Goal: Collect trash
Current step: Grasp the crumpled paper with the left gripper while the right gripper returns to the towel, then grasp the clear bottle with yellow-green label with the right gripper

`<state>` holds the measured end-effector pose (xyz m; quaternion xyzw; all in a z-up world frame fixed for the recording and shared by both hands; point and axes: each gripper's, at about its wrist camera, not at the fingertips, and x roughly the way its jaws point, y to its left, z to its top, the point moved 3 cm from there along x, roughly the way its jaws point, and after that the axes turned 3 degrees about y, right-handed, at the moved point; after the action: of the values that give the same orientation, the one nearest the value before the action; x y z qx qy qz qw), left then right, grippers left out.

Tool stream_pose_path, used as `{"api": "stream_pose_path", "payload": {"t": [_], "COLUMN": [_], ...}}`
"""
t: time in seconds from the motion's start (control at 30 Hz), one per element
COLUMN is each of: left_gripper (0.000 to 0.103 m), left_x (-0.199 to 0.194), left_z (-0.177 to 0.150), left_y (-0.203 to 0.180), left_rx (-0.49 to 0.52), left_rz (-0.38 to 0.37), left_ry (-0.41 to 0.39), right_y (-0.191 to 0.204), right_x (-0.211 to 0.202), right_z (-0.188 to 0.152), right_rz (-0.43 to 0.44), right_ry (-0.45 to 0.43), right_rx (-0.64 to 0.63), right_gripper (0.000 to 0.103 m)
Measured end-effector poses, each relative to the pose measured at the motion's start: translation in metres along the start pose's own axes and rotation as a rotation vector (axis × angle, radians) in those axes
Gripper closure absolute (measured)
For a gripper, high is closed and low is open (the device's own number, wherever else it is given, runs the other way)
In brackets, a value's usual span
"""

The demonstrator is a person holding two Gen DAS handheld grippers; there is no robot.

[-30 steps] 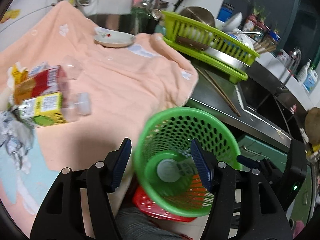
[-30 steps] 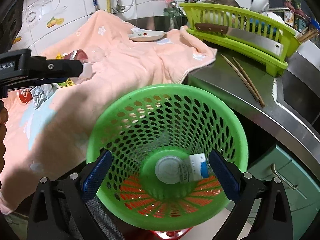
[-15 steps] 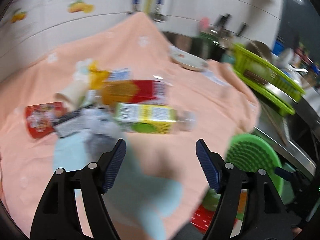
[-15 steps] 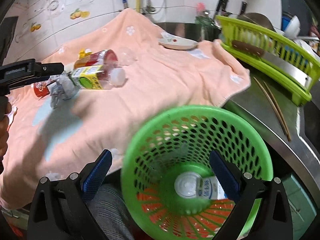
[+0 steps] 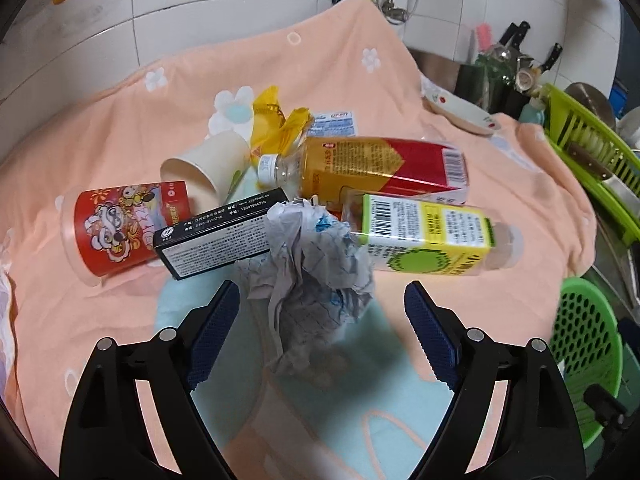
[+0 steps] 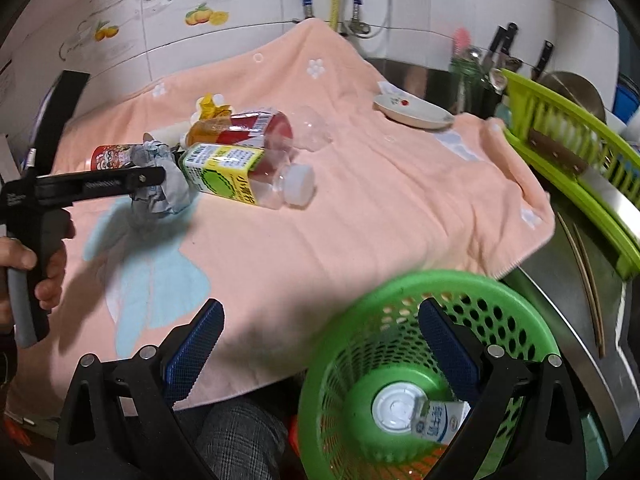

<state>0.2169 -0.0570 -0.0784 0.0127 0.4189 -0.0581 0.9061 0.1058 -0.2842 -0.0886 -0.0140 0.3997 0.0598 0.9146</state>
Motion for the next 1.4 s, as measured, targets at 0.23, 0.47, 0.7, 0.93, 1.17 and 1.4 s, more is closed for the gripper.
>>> {"api": "stream_pose_path", "payload": {"t": [0.23, 0.47, 0.7, 0.93, 1.17, 1.4], "left_gripper": [0.013, 0.024, 0.059, 0.074, 0.077, 0.077], "left_x": [0.016, 0.035, 0.043, 0.036, 0.02, 0.003], "left_z": [0.007, 0.009, 0.011, 0.011, 0.01, 0.005], "left_y": [-0.001, 0.002, 0.008, 0.014, 0.026, 0.034], "left_rx": [0.028, 0.011, 0.026, 0.025, -0.009, -0.03], "left_rz": [0.0, -0.04, -0.074, -0.094, -0.123, -0.15], "left_ry": [-0.008, 0.026, 0.034, 0.033, 0.012, 0.0], "right_y": [0.007, 0.015, 0.026, 0.04, 0.051, 0.055], "right_x": [0.014, 0.03, 0.046, 0.068, 0.098, 0.127], "right_z": [0.021, 0.048, 0.069, 0.089, 0.099, 0.112], "right_rz": [0.019, 0.046, 0.069, 0.114, 0.176, 0.229], "right_ry": [0.006, 0.009, 0.015, 0.04, 0.095, 0.132], "right_rx": [-0.042, -0.1, -0.172, -0.254, -0.338, -0.365], "right_gripper": [0.009, 0.009, 0.009, 0.009, 0.009, 0.008]}}
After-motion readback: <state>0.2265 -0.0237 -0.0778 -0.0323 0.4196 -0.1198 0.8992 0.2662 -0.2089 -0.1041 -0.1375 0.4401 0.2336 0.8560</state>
